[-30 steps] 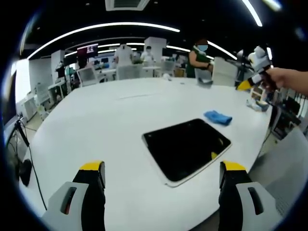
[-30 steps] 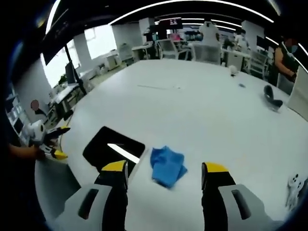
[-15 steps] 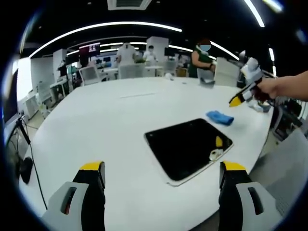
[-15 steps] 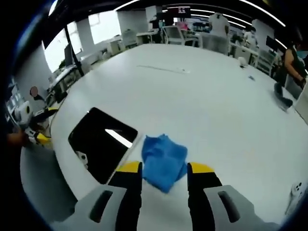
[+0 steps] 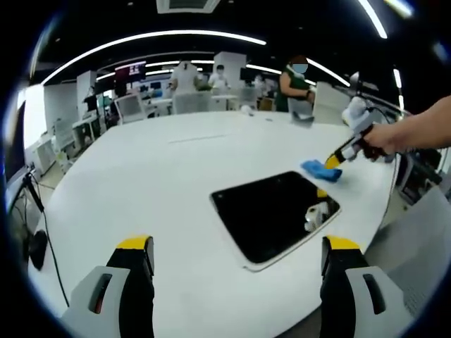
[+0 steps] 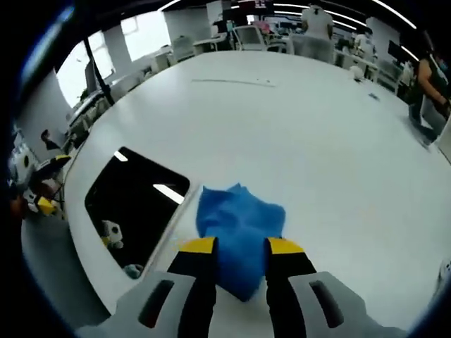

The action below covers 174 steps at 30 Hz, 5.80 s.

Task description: Wipe the mirror surface with the cleaning cloth until all visible marks leave the cleaned area.

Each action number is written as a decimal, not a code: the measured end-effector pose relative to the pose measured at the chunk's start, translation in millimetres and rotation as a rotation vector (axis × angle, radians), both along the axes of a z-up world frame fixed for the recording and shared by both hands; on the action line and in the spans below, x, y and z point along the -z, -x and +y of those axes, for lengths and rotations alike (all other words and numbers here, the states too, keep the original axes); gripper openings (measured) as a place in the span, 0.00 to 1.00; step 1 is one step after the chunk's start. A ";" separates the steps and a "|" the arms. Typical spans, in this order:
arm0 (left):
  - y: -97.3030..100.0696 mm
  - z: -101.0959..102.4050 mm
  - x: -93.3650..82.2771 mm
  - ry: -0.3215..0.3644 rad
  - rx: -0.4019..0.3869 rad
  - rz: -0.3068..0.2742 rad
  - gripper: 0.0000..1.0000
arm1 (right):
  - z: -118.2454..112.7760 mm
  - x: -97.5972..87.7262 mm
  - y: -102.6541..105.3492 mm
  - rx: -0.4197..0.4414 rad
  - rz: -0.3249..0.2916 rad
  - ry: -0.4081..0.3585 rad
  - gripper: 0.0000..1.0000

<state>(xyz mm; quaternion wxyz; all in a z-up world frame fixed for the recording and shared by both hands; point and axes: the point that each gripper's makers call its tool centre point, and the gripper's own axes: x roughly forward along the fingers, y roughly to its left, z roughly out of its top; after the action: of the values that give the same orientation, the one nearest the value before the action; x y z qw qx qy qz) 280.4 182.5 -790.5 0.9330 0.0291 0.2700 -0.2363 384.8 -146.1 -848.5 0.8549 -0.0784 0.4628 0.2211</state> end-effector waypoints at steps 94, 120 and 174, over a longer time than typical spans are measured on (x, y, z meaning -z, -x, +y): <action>0.6 -7.1 5.4 0.010 0.032 -0.002 0.99 | 101.4 -1.1 -2.6 0.090 0.250 0.042 0.01; 1.4 -8.6 6.9 0.001 0.048 0.002 0.99 | 177.4 -0.2 -3.8 0.011 0.290 0.020 0.01; 3.5 -9.2 10.7 -0.028 0.063 0.014 0.99 | 286.4 2.9 -17.6 -0.128 0.279 -0.024 0.01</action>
<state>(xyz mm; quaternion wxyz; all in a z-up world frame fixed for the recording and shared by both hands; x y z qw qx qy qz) 276.9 173.3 -801.2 0.9226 0.0489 0.2787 -0.2623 402.4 140.3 -851.5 0.7671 -0.0659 0.5686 0.2896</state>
